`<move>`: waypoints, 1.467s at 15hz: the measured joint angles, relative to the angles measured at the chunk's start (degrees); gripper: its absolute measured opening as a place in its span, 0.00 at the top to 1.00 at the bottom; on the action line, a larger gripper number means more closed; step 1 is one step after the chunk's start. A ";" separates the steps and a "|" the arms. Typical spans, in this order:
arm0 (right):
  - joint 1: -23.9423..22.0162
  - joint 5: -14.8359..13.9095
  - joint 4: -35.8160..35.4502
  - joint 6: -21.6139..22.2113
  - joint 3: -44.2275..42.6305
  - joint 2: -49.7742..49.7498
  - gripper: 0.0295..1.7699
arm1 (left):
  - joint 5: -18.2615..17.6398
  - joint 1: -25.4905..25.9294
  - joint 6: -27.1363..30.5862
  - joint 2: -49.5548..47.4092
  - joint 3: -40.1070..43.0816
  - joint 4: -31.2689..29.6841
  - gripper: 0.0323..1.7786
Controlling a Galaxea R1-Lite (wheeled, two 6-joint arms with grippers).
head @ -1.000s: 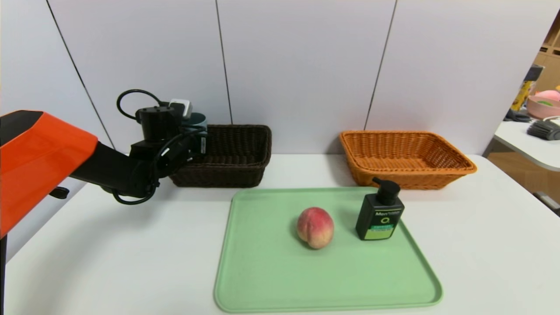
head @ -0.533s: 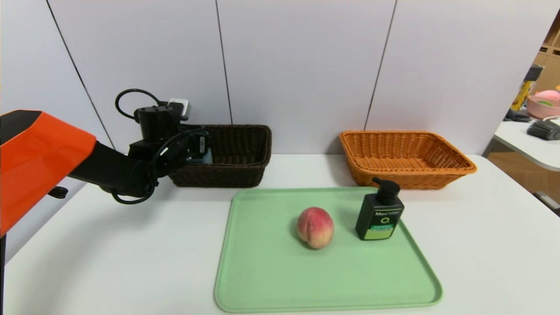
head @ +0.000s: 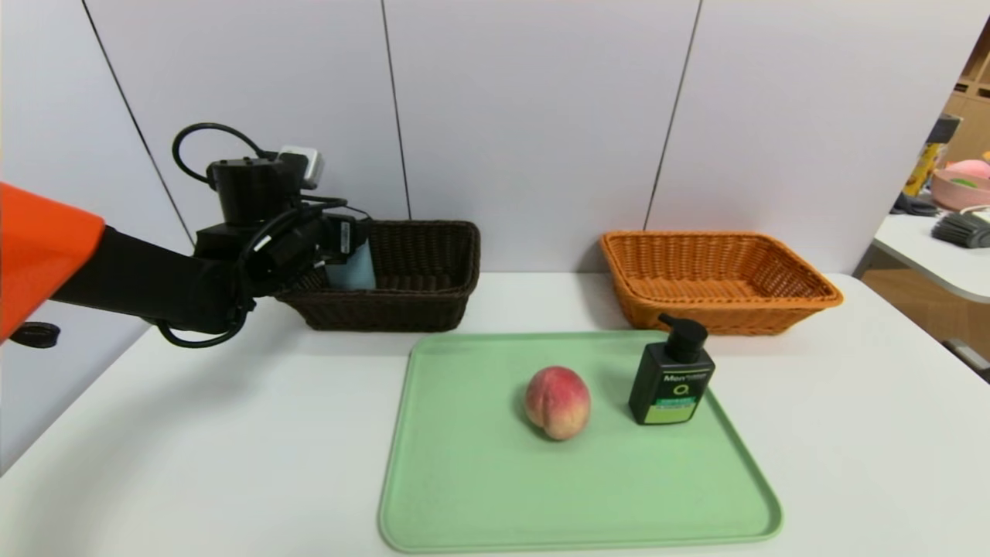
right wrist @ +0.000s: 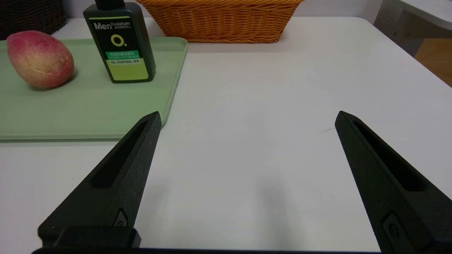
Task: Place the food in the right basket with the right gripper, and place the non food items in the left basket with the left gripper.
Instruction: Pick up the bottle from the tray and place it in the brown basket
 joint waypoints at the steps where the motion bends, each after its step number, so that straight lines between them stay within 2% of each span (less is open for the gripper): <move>1: 0.00 0.02 0.00 0.00 0.00 0.00 0.04 | 0.00 -0.26 0.59 -1.95 0.62 1.24 0.08; 4: -0.02 0.02 0.02 0.00 0.00 0.00 0.04 | 0.00 -1.05 3.69 -8.53 3.63 4.36 0.07; 7: 0.00 0.02 0.02 -0.02 0.00 0.00 0.04 | -0.05 -5.51 4.80 -14.17 9.36 5.27 0.06; 17: 0.00 0.02 0.02 0.00 0.00 0.00 0.04 | 0.34 -32.28 4.83 -21.80 21.03 4.77 0.05; 22: -0.02 0.02 0.00 -0.02 0.00 0.00 0.04 | 0.04 -40.02 4.49 -20.22 24.55 -3.30 0.05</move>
